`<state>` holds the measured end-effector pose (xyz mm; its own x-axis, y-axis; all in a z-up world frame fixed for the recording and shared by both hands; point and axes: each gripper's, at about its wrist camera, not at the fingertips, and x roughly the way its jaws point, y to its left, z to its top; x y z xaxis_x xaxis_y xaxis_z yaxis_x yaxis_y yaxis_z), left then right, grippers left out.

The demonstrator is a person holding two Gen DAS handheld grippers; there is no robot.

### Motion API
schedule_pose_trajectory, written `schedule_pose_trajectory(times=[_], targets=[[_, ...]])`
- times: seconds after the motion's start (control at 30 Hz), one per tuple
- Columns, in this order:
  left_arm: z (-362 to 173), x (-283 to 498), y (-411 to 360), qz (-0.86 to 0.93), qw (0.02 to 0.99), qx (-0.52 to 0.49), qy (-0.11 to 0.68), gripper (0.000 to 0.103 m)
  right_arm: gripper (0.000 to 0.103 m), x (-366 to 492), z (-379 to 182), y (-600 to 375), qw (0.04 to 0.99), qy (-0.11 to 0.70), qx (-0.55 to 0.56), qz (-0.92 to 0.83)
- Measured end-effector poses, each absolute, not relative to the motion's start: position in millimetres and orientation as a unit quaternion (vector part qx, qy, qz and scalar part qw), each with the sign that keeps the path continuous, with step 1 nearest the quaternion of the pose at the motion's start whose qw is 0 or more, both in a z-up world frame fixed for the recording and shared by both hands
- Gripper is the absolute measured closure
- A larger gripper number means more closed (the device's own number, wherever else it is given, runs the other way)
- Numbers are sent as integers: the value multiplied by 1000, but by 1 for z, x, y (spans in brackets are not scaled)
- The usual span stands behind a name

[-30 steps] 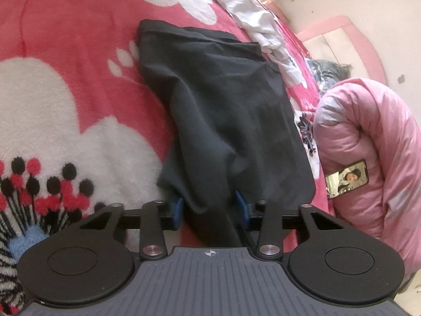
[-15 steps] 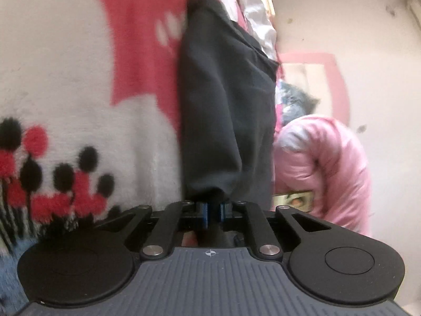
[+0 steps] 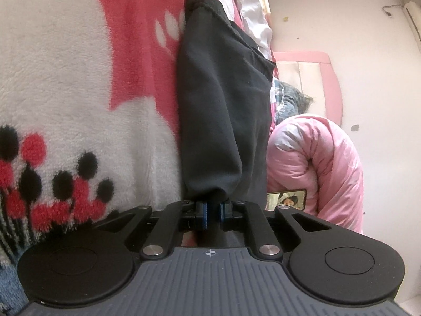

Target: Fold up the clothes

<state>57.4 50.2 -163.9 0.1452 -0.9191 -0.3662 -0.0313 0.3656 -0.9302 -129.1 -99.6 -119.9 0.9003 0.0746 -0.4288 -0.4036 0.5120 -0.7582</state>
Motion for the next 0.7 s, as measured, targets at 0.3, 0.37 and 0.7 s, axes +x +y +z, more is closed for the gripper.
schedule_pose_trajectory(times=[0.3, 0.37, 0.7], targets=[[-155, 56, 53, -349, 625, -425, 554, 87, 85, -113, -140, -106, 846, 252, -434, 178], [-142, 51, 61, -338, 653, -412, 539, 76, 85, -112, -139, -106, 850, 257, -424, 178], [-81, 35, 63, -358, 747, -342, 443, 70, 85, -114, -141, -104, 855, 254, -417, 176]])
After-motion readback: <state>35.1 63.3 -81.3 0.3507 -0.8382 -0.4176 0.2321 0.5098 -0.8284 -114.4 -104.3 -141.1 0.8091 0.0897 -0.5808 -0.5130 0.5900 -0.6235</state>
